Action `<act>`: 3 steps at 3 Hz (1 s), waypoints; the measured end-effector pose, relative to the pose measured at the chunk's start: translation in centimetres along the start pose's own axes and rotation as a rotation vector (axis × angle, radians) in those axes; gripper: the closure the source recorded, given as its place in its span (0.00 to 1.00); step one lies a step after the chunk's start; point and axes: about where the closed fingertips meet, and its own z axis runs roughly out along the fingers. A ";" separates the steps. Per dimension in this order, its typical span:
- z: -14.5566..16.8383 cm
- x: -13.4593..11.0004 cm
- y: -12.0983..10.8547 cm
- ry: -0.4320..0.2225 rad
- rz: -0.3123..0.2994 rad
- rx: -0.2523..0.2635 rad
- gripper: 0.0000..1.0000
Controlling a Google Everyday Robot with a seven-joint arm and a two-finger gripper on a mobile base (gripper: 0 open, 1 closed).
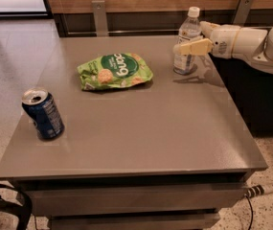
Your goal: Move blue plastic bottle near pepsi can
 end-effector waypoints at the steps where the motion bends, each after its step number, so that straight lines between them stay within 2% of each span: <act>1: 0.3 0.0 0.2 0.000 0.000 -0.005 0.17; 2: 0.7 0.0 0.4 0.000 0.001 -0.012 0.49; 3: 1.0 0.0 0.5 -0.001 0.002 -0.016 0.72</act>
Offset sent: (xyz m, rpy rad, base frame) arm 0.0004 0.0031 -0.0003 0.0006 0.0006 0.0046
